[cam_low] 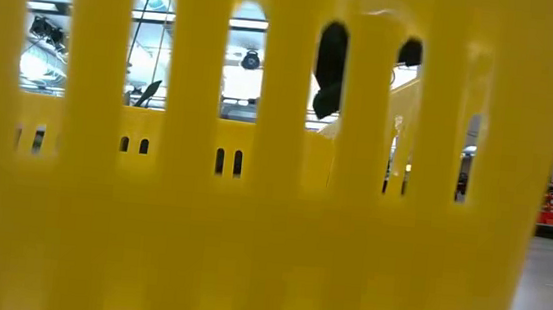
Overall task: Stack baskets on shelf by color
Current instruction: Stack the top right black bin on the top left black bin
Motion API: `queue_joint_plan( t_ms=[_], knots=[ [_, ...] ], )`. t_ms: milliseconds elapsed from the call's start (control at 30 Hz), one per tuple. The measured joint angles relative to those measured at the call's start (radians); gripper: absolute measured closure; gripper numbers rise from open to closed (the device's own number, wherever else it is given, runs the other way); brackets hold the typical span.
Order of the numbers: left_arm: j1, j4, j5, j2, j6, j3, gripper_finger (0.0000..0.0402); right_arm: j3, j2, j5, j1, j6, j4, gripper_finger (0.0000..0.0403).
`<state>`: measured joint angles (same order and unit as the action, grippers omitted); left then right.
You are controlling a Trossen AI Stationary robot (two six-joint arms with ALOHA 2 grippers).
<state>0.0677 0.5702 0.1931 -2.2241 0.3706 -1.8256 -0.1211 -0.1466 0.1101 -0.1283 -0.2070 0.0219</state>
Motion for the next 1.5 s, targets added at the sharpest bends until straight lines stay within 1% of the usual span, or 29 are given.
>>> queue_joint_plan(
  t_ms=[167,333,533,600,667,733,900,933,967,1067,1167,1300,1433,1500],
  knots=[
    [-0.004,0.005,-0.075,-0.016,0.0,0.0,0.023,0.0,0.0,0.0,0.0,0.0,0.004,0.0305],
    [-0.004,-0.009,-0.077,-0.024,0.006,-0.001,0.023,0.0,0.0,0.0,0.0,0.0,0.007,0.0305],
    [-0.021,0.018,-0.078,-0.057,0.003,0.001,0.023,0.0,0.0,0.0,0.0,0.0,0.007,0.0305],
    [-0.022,0.019,-0.064,-0.067,0.006,0.001,0.0234,0.0,0.0,0.0,0.0,0.0,0.007,0.0305],
    [-0.021,0.04,-0.042,-0.068,0.008,0.001,0.0248,0.0,0.0,0.0,0.0,0.0,0.007,0.0305],
    [-0.02,0.036,-0.037,-0.068,0.007,0.001,0.0274,0.0,0.0,0.0,0.0,0.0,0.007,0.0305],
    [-0.018,0.065,-0.041,-0.068,0.011,-0.013,0.0368,0.001,0.0,0.0,0.0,0.0,0.007,0.0305],
    [-0.017,0.067,-0.048,-0.068,0.012,-0.018,0.0384,0.001,0.0,0.0,0.0,0.0,0.007,0.0305],
    [-0.015,0.074,-0.053,-0.068,0.014,-0.022,0.039,0.001,0.0,0.0,0.0,0.0,0.007,0.0305],
    [-0.013,0.1,-0.057,-0.063,0.012,-0.056,0.0389,0.001,0.0,0.0,0.0,0.0,0.007,0.0305],
    [-0.013,0.124,-0.058,-0.042,0.008,-0.117,0.0392,0.001,0.0,0.0,0.0,0.0,0.007,0.0305],
    [-0.013,0.238,-0.056,0.006,-0.034,-0.193,0.0394,0.002,0.0,0.0,0.0,0.0,0.007,0.0305],
    [-0.012,0.328,-0.052,0.084,-0.108,-0.196,0.0393,0.002,-0.002,0.0,0.0,0.0,0.008,0.0305],
    [-0.01,0.391,-0.025,0.12,-0.138,-0.18,0.0394,0.002,-0.003,0.0,0.0,0.0,0.007,0.0305]
  ],
)
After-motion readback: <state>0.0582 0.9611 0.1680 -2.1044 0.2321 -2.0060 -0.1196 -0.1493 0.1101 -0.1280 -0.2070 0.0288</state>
